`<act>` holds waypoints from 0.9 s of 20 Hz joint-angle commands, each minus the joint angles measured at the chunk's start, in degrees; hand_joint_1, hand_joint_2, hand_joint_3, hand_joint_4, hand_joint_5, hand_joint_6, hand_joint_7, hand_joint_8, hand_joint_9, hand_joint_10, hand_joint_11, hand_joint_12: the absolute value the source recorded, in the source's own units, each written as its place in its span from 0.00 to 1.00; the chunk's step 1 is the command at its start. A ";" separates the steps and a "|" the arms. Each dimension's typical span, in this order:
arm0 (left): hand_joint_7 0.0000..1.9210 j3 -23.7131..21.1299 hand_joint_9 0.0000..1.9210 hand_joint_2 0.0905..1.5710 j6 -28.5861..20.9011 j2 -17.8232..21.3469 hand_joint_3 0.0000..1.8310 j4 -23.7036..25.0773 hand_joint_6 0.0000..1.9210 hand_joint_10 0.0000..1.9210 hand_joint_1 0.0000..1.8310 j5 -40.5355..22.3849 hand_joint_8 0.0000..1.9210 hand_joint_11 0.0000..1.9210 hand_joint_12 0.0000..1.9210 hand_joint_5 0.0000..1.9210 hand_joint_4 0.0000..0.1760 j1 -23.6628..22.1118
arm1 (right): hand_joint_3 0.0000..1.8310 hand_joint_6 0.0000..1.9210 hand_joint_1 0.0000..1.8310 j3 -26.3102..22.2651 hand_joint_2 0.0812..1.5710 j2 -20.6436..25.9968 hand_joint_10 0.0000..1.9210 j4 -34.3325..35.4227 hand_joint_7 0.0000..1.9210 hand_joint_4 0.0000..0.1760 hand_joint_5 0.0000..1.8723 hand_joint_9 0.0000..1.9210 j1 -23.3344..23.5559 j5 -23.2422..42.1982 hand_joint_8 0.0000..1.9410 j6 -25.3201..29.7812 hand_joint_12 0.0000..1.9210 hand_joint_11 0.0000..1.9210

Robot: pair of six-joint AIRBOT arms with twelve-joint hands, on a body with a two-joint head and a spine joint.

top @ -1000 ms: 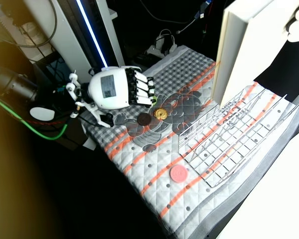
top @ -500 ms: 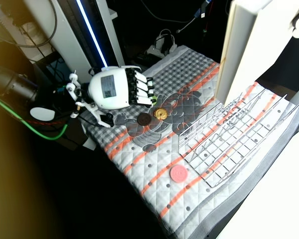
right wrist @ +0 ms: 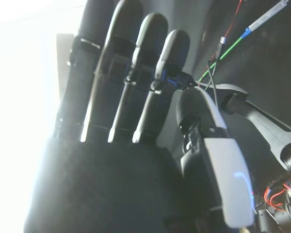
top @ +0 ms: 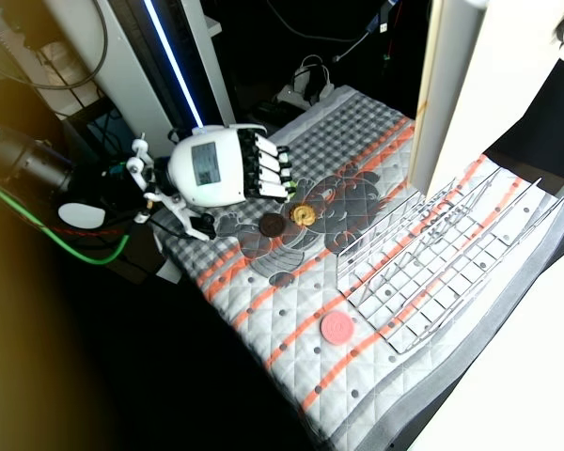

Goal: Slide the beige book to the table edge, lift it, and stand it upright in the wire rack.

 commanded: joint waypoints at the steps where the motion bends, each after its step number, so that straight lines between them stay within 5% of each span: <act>1: 0.61 0.40 0.77 0.67 -0.65 0.44 0.00 -2.16 0.49 0.01 0.69 -6.98 0.41 0.59 0.46 0.50 0.00 -0.72 | 0.00 0.00 0.13 0.10 0.95 -0.27 0.00 0.59 0.63 0.00 0.64 0.63 0.15 7.03 0.00 0.58 0.31 0.51; 9: 0.58 0.35 0.77 0.68 0.71 -0.07 0.00 -2.07 0.50 0.00 0.69 -8.41 0.46 0.62 0.42 0.48 0.00 0.88 | 0.00 0.00 0.17 0.60 0.95 -0.74 0.00 0.21 0.66 0.00 0.65 0.64 0.15 7.47 0.00 0.83 0.31 0.51; 18: 0.60 0.42 0.78 0.67 2.11 -0.81 0.00 -4.84 0.49 0.00 0.69 -9.50 0.42 0.59 0.48 0.49 0.00 4.39 | 0.00 0.00 0.17 1.22 0.94 -1.35 0.00 -0.07 0.65 0.00 0.66 0.65 0.15 7.72 0.00 1.53 0.29 0.52</act>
